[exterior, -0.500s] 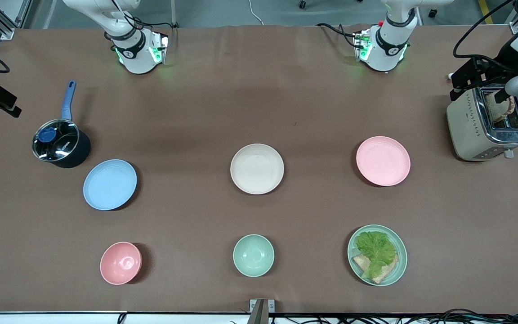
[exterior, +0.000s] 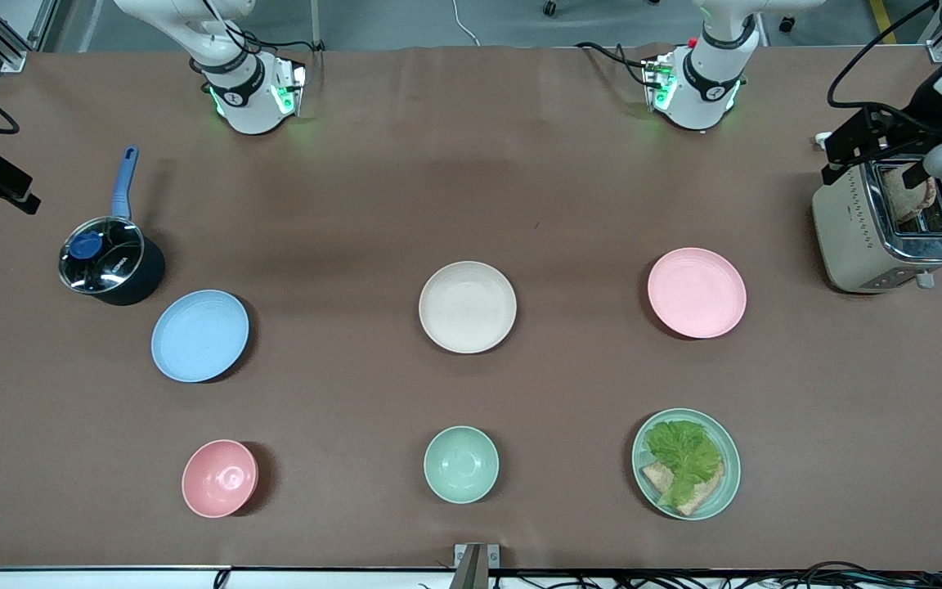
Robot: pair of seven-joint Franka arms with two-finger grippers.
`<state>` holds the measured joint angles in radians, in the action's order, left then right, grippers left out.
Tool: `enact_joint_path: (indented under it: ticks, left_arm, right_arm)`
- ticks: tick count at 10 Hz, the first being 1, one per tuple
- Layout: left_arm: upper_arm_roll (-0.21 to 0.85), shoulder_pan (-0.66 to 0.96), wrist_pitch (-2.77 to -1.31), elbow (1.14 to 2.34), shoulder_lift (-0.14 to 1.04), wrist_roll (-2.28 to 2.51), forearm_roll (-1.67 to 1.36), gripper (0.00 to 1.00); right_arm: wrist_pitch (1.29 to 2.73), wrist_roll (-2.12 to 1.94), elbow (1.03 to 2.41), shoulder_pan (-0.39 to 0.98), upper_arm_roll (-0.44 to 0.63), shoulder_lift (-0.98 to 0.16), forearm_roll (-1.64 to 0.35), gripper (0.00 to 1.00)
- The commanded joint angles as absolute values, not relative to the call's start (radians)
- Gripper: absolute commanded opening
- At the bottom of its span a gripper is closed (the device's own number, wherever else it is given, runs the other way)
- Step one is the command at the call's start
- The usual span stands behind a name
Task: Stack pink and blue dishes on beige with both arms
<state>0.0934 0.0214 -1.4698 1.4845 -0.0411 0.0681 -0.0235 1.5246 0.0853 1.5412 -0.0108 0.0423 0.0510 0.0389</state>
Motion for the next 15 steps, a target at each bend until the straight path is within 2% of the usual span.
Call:
enact_joint_path:
  ticks: [1,4,5,6,8,10,12,14,15]
  left_arm:
    - [0.023,0.021,-1.515,1.578,-0.029,0.052,-0.067,0.98]
    - [-0.061,0.021,-1.785,1.844,-0.023,-0.09,-0.121,0.99]
    - [-0.086,0.023,-1.86,1.902,0.021,-0.169,-0.171,1.0]
    - [-0.097,0.02,-1.897,1.905,0.103,-0.216,-0.208,1.0]
    - [-0.139,0.009,-1.998,1.966,0.19,-0.379,-0.291,1.0]
    - [-0.179,0.011,-2.077,2.06,0.266,-0.639,-0.484,1.0]
    - [-0.199,0.009,-2.132,2.092,0.348,-0.692,-0.508,0.99]
    - [-0.199,0.008,-2.132,2.109,0.417,-0.733,-0.512,0.85]
    - [-0.201,0.005,-2.132,2.109,0.442,-0.736,-0.514,0.69]
  right_arm:
    - [1.526,0.054,1.539,-0.026,0.037,0.049,0.023,1.0]
    - [1.538,0.002,1.563,-0.043,0.052,-0.017,-0.03,1.0]
    - [1.627,0.0,1.644,-0.049,0.086,-0.046,-0.094,1.0]
    - [1.749,-0.043,1.749,-0.049,0.106,-0.057,-0.116,1.0]
    - [1.947,-0.192,1.872,-0.058,0.148,-0.136,-0.136,1.0]
    - [2.04,-0.395,1.885,-0.075,0.205,-0.271,-0.271,1.0]
    - [2.104,-0.532,1.885,-0.093,0.238,-0.377,-0.361,1.0]
    - [2.231,-0.627,1.911,-0.094,0.238,-0.483,-0.481,1.0]
    - [2.282,-0.682,1.93,-0.091,0.238,-0.518,-0.556,0.98]
